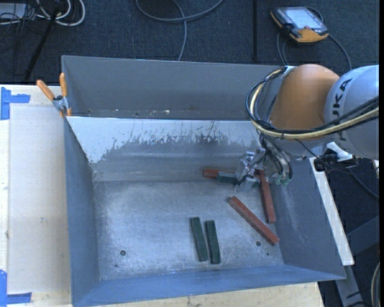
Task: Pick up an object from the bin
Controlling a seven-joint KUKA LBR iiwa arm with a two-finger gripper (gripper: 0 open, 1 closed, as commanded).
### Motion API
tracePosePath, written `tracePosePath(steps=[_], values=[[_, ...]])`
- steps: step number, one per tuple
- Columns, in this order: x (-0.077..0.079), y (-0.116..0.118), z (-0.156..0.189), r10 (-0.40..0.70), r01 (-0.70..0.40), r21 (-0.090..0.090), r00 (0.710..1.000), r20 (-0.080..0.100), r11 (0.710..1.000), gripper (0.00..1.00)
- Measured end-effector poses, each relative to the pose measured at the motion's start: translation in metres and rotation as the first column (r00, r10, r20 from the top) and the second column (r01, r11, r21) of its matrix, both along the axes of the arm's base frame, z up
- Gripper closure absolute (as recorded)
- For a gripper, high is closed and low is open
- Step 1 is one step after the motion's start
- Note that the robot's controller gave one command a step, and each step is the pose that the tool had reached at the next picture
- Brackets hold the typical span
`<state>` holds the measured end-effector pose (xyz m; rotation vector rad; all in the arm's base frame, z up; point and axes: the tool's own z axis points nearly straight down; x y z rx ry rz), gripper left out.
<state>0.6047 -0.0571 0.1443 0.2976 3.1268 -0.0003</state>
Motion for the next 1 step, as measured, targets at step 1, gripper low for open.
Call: tracePosePath(steps=[1], values=[[0.0001,0.0105,0.1045,0.017,-0.017,0.001,1.000,0.001,1.000,1.00]])
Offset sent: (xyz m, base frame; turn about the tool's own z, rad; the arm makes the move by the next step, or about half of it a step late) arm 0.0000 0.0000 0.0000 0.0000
